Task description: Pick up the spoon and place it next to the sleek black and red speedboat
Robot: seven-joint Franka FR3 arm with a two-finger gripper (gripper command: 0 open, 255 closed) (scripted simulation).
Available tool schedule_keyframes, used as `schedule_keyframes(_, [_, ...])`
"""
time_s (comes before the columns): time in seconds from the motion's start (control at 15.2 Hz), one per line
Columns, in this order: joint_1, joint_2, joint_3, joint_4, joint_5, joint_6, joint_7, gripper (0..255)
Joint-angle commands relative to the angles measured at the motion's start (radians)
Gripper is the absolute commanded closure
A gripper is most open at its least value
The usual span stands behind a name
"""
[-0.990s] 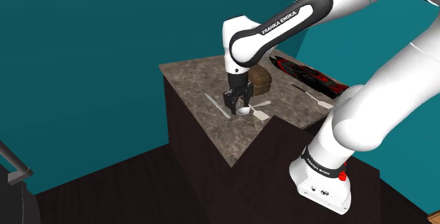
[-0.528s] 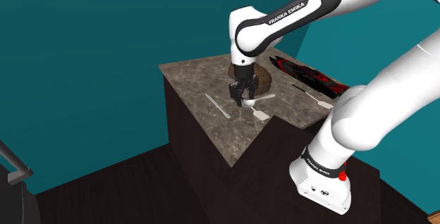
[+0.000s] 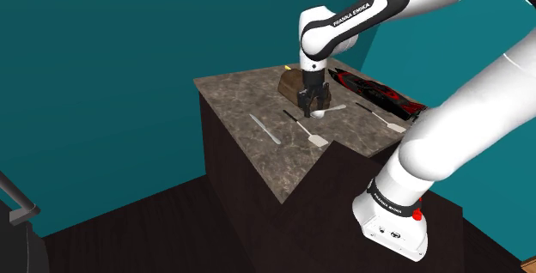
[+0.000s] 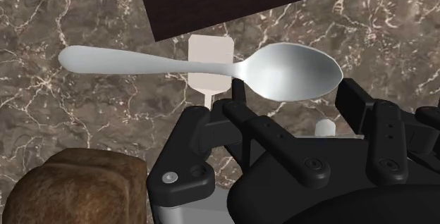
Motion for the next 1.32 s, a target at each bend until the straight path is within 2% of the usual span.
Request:
schedule_keyframes(0.0, [-0.026, 0.02, -0.03, 0.019, -0.024, 0.004, -0.043, 255])
schedule_keyframes(0.66, [-0.147, 0.176, -0.181, 0.185, -0.097, 0.022, -0.277, 255])
schedule_keyframes(1.25, [-0.247, 0.386, -0.278, 0.424, -0.069, 0.02, -0.5, 255])
